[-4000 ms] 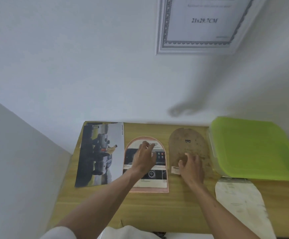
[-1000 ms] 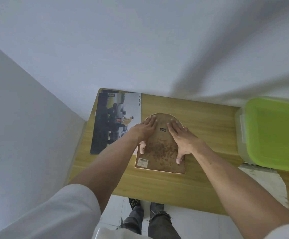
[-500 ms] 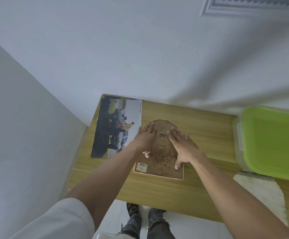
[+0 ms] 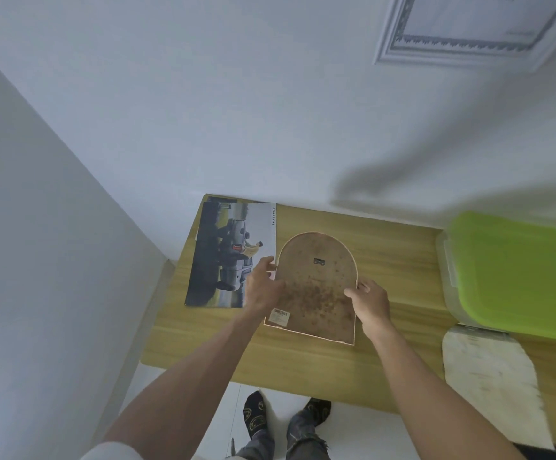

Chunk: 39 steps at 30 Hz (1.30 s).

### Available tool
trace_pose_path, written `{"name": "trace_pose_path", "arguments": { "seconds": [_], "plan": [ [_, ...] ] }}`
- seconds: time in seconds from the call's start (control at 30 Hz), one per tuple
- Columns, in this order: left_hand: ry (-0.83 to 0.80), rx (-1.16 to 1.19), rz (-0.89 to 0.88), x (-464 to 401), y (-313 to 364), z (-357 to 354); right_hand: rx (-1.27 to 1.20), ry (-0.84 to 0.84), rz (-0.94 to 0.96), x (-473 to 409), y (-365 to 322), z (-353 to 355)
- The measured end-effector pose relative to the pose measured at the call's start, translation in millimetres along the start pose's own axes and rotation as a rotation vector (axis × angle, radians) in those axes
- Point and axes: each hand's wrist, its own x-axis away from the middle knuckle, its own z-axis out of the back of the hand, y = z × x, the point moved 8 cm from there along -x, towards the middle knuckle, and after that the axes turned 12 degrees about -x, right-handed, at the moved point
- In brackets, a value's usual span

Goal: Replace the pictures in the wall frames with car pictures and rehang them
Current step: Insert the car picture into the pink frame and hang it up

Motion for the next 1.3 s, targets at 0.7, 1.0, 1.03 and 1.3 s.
{"name": "trace_pose_path", "arguments": {
  "seconds": [0.7, 1.0, 1.03, 1.3],
  "plan": [
    [0.201, 0.346, -0.236, 90, 119, 111, 0.175, -0.128, 0.587, 126, -213, -12],
    [0.315, 0.329, -0.533, 192, 189, 106, -0.183, -0.130, 0.646, 193, -277, 26],
    [0.292, 0.319, -0.574, 196, 194, 104, -0.203, -0.110, 0.658, 197, -281, 35],
    [0.660, -0.037, -0.648, 180, 233, 195, -0.401, -0.249, 0.756, 225, -330, 79]
  ]
}}
